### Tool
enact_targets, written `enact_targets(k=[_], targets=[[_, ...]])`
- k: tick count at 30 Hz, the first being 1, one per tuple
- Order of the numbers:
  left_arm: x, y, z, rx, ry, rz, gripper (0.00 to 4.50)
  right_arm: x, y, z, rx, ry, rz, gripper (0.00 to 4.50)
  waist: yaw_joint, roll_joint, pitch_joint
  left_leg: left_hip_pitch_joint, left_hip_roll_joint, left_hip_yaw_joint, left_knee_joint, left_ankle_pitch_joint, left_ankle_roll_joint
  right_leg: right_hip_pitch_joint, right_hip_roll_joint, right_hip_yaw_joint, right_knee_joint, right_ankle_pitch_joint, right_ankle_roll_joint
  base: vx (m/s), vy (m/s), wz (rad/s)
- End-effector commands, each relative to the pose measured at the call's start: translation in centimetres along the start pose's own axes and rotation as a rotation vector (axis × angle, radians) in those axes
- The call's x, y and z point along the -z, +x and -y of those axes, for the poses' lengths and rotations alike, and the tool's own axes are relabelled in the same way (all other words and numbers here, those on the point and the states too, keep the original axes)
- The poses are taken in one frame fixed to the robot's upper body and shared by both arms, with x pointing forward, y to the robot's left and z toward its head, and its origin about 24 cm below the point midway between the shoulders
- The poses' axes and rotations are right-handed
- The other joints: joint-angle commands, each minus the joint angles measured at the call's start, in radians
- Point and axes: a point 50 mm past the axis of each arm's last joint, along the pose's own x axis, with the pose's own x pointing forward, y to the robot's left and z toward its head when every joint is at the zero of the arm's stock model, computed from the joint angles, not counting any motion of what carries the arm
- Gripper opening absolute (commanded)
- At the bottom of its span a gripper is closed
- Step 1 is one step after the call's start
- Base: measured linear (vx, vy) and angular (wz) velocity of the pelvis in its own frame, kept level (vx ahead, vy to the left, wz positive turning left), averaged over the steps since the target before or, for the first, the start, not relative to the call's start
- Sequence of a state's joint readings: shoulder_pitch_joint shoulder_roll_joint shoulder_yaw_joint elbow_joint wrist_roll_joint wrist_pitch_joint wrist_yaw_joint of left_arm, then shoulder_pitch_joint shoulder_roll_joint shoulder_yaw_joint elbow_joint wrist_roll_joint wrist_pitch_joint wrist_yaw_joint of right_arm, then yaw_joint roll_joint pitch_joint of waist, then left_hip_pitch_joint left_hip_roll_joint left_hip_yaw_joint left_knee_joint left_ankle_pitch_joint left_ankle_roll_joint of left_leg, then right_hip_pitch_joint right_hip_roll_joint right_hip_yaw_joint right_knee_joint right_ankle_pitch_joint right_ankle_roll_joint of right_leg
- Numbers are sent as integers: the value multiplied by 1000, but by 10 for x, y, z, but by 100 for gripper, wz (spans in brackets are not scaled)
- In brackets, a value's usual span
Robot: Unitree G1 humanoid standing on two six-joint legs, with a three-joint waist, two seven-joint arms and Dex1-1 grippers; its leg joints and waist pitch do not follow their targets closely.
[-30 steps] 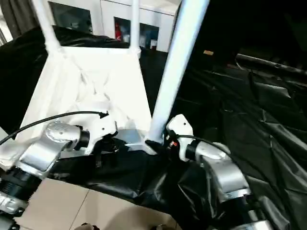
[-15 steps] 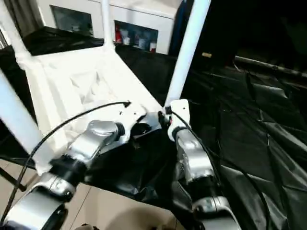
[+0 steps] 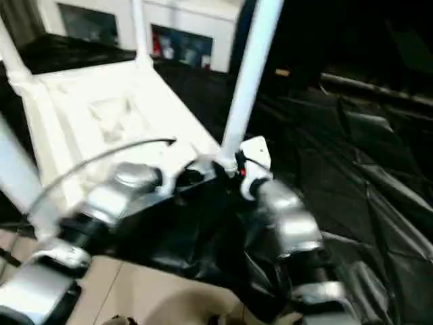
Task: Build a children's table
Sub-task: Rotate leg to tighten
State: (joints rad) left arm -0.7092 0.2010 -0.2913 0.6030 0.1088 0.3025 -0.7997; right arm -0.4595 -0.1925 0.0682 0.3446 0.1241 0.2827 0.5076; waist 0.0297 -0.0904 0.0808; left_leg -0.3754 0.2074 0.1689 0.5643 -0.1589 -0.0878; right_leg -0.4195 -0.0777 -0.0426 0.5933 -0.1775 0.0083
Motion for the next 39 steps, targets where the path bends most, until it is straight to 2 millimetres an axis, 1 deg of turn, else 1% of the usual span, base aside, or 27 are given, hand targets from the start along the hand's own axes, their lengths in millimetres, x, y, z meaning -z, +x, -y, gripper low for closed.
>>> enact_targets(k=[1,2,3,4,5,6,7,8,9,11,12,13,14,15,17,18,19,20,23,25,27,28,31,32,33,35,39], targets=[[21,-14,10,196,12,-38,0,-1,-22,1,-224,-105,-55,443,15,5,-49,2,15,-2,-73,-311,28,48,-50,30,-88,-388,-118,0,0,0],[21,-17,11,230,25,-29,0,-1,-26,2,-248,-116,-65,443,20,5,-51,5,18,-1,-71,-300,36,50,-51,33,-85,-360,-124,0,0,0],[22,-27,14,319,62,-6,0,-1,-36,7,-308,-142,-90,443,20,6,-49,6,21,2,-71,-290,47,45,-49,37,-80,-316,-144,64,-10,3],[22,-29,15,338,64,-5,0,-1,-38,8,-320,-146,-91,443,19,6,-51,9,21,7,-67,-284,54,41,-48,38,-76,-281,-169,68,-17,5],[22,-31,15,353,65,-4,0,-2,-40,9,-328,-149,-93,443,20,5,-53,10,19,9,-65,-271,54,41,-47,36,-73,-259,-180,68,-17,5],[22,-36,16,387,72,-3,0,-3,-43,10,-352,-156,-100,443,24,7,-59,11,21,11,-61,-204,64,47,-47,35,-58,-156,-215,58,-15,3],[22,-36,16,390,72,-3,0,-3,-43,10,-355,-157,-102,443,27,9,-58,12,22,12,-60,-182,69,46,-45,35,-55,-122,-224,0,0,0],[21,-41,17,420,73,-7,0,-3,-46,10,-387,-165,-115,443,32,10,-60,15,22,14,-58,-145,79,48,-43,34,-46,-59,-243,0,0,0],[21,-43,18,437,76,-8,0,-3,-47,9,-408,-172,-124,443,35,8,-61,17,23,15,-56,-129,84,50,-42,34,-41,-28,-252,0,0,0],[20,-46,18,454,82,-7,0,-2,-48,8,-437,-175,-136,443,40,10,-61,20,21,18,-53,-78,101,52,-40,34,-33,55,-280,0,0,0],[18,-48,19,466,89,-6,0,-2,-48,5,-468,-182,-147,443,42,9,-60,17,21,17,-52,-73,103,55,-41,34,-30,63,-285,0,0,0],[18,-48,19,466,89,-6,0,-2,-48,5,-468,-182,-147,443,44,9,-59,18,21,18,-52,-78,102,55,-42,34,-32,53,-282,0,0,0],[17,-50,19,476,95,-4,0,-1,-47,2,-501,-187,-156,443,47,6,-58,19,21,19,-53,-100,98,55,-43,35,-35,19,-274,0,0,0],[17,-51,19,480,99,-3,0,-1,-47,0,-520,-191,-162,443,48,7,-57,19,21,19,-54,-110,93,56,-45,35,-37,-3,-269,0,0,0],[16,-52,19,485,102,-1,0,1,-46,-2,-537,-201,-172,443,50,8,-52,19,23,18,-58,-154,74,53,-49,37,-45,-76,-251,0,0,0],[17,-51,19,482,103,-2,0,2,-45,-3,-537,-210,-179,443,51,6,-52,21,23,17,-60,-176,55,51,-49,38,-50,-132,-231,0,0,0],[17,-51,19,482,103,-2,0,2,-45,-3,-537,-210,-179,443,51,6,-51,21,23,17,-60,-182,50,51,-49,38,-51,-145,-226,0,0,0],[17,-51,18,477,106,-5,0,3,-44,-3,-540,-221,-188,428,52,6,-51,21,24,16,-61,-188,41,50,-49,38,-52,-160,-219,0,0,0],[18,-51,18,473,107,-7,0,5,-43,-3,-540,-226,-190,406,52,4,-53,19,22,16,-60,-173,38,52,-49,38,-49,-144,-213,0,0,0],[18,-52,18,469,105,-7,0,4,-42,-4,-541,-217,-179,397,52,3,-55,18,21,16,-57,-144,47,53,-46,38,-44,-95,-220,0,0,0],[19,-53,18,467,102,-10,0,2,-42,-5,-549,-207,-169,365,52,3,-56,18,20,17,-56,-128,56,55,-46,37,-40,-67,-228,0,0,0],[19,-53,18,465,100,-13,0,2,-41,-5,-553,-204,-166,365,52,3,-55,17,20,17,-56,-128,60,55,-46,37,-40,-67,-230,0,0,0],[20,-54,18,464,98,-16,0,2,-41,-6,-557,-200,-164,334,51,1,-55,17,19,17,-55,-129,61,55,-46,37,-41,-79,-230,0,0,0],[20,-54,18,464,98,-17,0,2,-41,-6,-559,-197,-164,334,52,3,-54,18,20,18,-55,-135,60,54,-46,38,-42,-86,-230,0,0,0],[20,-54,18,464,97,-17,0,3,-41,-7,-560,-195,-164,311,52,2,-54,19,20,17,-55,-138,59,53,-46,37,-43,-91,-230,0,0,0],[21,-54,18,464,95,-18,0,4,-40,-8,-560,-185,-160,303,52,2,-54,18,20,17,-56,-139,57,54,-46,37,-42,-93,-230,0,0,0],[22,-51,17,422,77,-9,0,7,-37,-10,-511,-99,-112,281,50,0,-51,18,20,16,-58,-169,45,51,-47,37,-48,-143,-220,0,0,0]])
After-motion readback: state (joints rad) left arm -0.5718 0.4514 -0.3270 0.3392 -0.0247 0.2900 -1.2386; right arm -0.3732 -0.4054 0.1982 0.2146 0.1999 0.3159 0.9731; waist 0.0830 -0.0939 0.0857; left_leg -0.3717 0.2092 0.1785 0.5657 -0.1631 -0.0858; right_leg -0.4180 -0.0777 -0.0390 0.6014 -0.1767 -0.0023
